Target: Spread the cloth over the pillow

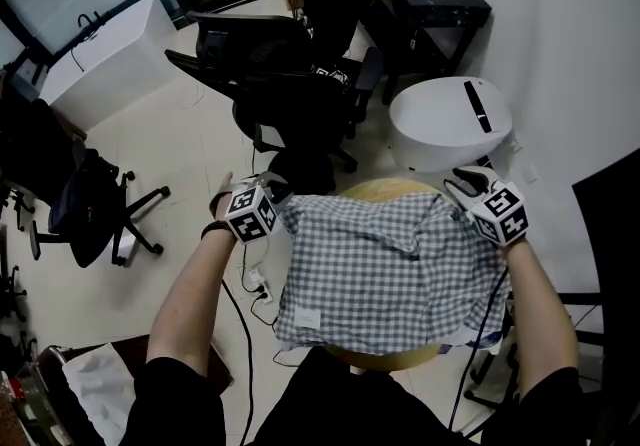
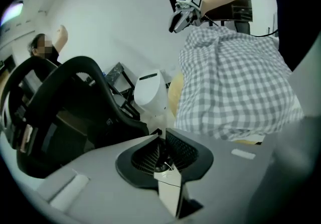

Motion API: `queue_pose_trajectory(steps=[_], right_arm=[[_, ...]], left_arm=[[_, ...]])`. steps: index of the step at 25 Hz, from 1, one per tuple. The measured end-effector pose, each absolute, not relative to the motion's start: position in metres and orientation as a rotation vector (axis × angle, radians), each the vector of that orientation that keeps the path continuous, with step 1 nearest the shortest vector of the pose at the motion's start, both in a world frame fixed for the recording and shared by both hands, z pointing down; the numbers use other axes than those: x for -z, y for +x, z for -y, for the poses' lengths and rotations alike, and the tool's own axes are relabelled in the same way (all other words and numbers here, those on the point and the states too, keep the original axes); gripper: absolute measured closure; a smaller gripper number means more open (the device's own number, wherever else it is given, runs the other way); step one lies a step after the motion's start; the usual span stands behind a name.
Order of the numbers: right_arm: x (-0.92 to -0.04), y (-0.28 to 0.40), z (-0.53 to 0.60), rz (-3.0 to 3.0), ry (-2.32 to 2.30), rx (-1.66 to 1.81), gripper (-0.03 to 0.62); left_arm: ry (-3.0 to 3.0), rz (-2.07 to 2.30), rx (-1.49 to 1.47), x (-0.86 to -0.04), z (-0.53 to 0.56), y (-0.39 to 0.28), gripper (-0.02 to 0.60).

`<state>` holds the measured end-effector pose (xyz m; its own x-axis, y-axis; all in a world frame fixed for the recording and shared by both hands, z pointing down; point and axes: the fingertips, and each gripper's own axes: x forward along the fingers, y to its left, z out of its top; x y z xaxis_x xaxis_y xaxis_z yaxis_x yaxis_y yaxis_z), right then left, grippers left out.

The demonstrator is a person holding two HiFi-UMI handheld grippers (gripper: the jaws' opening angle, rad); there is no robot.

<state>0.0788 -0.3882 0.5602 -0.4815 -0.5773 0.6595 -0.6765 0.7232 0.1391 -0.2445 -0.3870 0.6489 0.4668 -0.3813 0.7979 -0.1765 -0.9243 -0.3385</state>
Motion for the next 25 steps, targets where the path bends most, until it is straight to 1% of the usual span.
queue_pose_trajectory(steps=[4,8,11,14,17,20,23,25], right_arm=[[-0.512,0.056,0.353,2.316,0.889,-0.056,0.465],[-0.478,0.031,0.299,2.387,0.796,0.060,0.465],[-0.467,0.016,0.254,2.407,0.726,0.133,0.465],[-0.475,0.008,0.202,2.390,0.645,0.183,0.465],[-0.494,0.003,0.155,2.363,0.575,0.202,0.465],[-0.516,-0.005,0.113,2.336,0.513,0.191,0.460],[-0.543,-0.010,0.081,2.299,0.453,0.217,0.451],[-0.563,-0.012,0.064,2.268,0.425,0.216,0.444]], left_arm=[[-2.498,-0.392,1.345,-0.609,0.332,-0.239,0.551],[-2.506,-0.313,1.338,-0.595,0.259,-0.242,0.551],[-2.522,-0.254,1.388,-0.603,0.202,-0.246,0.517],[-2.553,-0.187,1.438,-0.621,0.145,-0.245,0.490],[-2.560,-0.137,1.485,-0.638,0.101,-0.242,0.422],[-2.549,-0.116,1.529,-0.655,0.068,-0.239,0.376],[-2.522,-0.112,1.571,-0.671,0.048,-0.237,0.345],[-2.499,-0.156,1.581,-0.680,0.045,-0.237,0.344]])
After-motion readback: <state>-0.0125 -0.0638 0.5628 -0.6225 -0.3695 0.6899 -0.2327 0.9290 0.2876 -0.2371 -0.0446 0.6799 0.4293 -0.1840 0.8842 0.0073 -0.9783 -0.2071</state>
